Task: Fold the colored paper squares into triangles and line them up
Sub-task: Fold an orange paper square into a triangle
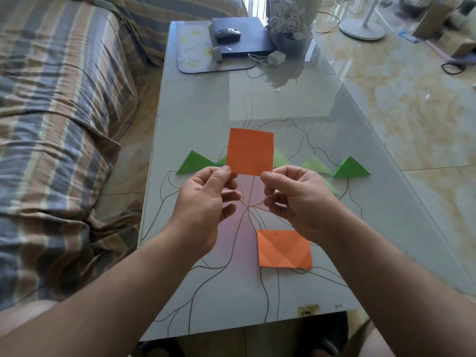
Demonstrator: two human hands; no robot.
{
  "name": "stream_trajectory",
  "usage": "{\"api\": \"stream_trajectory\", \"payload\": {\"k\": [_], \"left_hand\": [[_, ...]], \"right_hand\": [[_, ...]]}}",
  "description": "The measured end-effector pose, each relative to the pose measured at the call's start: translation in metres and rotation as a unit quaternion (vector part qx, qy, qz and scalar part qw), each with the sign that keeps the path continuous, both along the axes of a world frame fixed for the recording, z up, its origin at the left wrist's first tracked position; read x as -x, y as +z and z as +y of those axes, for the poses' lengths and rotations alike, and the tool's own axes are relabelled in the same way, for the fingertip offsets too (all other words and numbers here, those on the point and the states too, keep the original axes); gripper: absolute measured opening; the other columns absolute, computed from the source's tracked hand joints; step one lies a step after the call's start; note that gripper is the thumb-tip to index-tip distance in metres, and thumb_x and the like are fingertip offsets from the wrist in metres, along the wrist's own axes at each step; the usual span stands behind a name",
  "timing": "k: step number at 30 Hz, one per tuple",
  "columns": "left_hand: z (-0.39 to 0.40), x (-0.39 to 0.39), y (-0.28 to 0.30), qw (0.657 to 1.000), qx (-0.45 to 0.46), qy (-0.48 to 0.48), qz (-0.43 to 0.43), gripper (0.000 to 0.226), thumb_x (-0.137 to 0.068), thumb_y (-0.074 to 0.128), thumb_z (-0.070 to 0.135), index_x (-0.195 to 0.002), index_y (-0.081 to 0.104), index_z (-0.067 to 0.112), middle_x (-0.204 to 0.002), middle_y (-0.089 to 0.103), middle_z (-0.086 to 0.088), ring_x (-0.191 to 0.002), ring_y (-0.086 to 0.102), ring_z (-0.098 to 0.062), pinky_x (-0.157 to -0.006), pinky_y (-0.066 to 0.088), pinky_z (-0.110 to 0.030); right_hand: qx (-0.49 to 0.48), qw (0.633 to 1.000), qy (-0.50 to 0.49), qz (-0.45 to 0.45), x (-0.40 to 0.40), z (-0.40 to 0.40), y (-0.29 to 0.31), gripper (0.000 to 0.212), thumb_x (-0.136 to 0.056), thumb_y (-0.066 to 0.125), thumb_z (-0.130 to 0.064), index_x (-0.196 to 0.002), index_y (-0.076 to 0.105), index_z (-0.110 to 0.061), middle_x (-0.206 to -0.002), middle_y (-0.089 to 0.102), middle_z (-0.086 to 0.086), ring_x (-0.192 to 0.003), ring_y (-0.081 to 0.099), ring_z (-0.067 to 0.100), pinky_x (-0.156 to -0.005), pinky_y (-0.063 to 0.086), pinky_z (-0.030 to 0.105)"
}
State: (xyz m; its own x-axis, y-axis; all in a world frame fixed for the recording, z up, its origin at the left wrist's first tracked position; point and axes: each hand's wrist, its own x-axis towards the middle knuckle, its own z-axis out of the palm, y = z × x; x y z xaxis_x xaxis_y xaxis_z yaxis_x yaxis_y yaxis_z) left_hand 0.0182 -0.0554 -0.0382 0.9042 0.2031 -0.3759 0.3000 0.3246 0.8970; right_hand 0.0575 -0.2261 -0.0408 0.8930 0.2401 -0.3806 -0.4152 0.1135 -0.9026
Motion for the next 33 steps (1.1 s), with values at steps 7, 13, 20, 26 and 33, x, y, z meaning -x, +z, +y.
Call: {"api": "stream_trajectory", "payload": {"k": [7, 13, 20, 26, 33], "left_hand": [[0.0023, -0.0008, -0.0020, 1.000, -0.028, 0.011, 0.001, 0.012, -0.098, 0.068, 0.028, -0.089, 0.063, 0.021, -0.074, 0.065, 0.006, -0.075, 0.064, -0.015, -0.074, 0.054, -0.035], [0.0020, -0.0003, -0.0023, 1.000, -0.028, 0.002, 0.003, 0.013, -0.097, 0.068, 0.031, -0.093, 0.064, 0.020, -0.072, 0.065, 0.008, -0.073, 0.064, -0.013, -0.073, 0.054, -0.035], [0.0041, -0.0006, -0.0022, 0.999, -0.051, 0.002, -0.001, 0.011, -0.104, 0.058, 0.027, -0.097, 0.062, 0.019, -0.092, 0.070, -0.001, -0.078, 0.069, -0.016, -0.076, 0.056, -0.037], [0.0066, -0.0011, -0.0005, 1.000, -0.023, -0.014, -0.008, 0.013, -0.103, 0.054, 0.025, -0.107, 0.057, 0.013, -0.100, 0.070, -0.009, -0.083, 0.072, -0.022, -0.075, 0.056, -0.037], [0.0059, -0.0064, -0.0013, 0.999, 0.026, -0.041, 0.025, 0.045, -0.092, 0.072, 0.005, -0.129, 0.051, 0.021, -0.098, 0.071, -0.011, -0.068, 0.070, -0.013, -0.064, 0.059, -0.025]], "right_hand": [[0.001, 1.000, -0.028, 0.006, -0.0010, -0.0015, -0.0001, 0.016, -0.092, 0.075, -0.020, -0.079, 0.067, -0.016, -0.071, 0.064, 0.003, -0.059, 0.061, 0.019, -0.059, 0.051, 0.029], [0.005, 0.998, -0.054, -0.011, -0.0012, -0.0006, 0.0006, 0.019, -0.092, 0.075, -0.017, -0.077, 0.065, -0.015, -0.066, 0.062, 0.004, -0.056, 0.059, 0.017, -0.061, 0.050, 0.030], [0.055, 0.998, 0.005, 0.002, 0.0009, -0.0005, -0.0007, 0.018, -0.093, 0.075, -0.024, -0.078, 0.068, -0.018, -0.071, 0.067, 0.002, -0.060, 0.062, 0.018, -0.061, 0.050, 0.029], [0.018, 0.999, 0.016, 0.046, -0.0017, -0.0016, 0.0017, 0.028, -0.094, 0.063, -0.011, -0.068, 0.055, -0.018, -0.064, 0.051, 0.003, -0.062, 0.061, 0.022, -0.073, 0.046, 0.037], [0.047, 0.998, 0.008, 0.034, -0.0035, -0.0028, 0.0027, 0.028, -0.092, 0.058, -0.010, -0.066, 0.058, -0.019, -0.071, 0.055, 0.006, -0.064, 0.062, 0.027, -0.076, 0.046, 0.041]]}}
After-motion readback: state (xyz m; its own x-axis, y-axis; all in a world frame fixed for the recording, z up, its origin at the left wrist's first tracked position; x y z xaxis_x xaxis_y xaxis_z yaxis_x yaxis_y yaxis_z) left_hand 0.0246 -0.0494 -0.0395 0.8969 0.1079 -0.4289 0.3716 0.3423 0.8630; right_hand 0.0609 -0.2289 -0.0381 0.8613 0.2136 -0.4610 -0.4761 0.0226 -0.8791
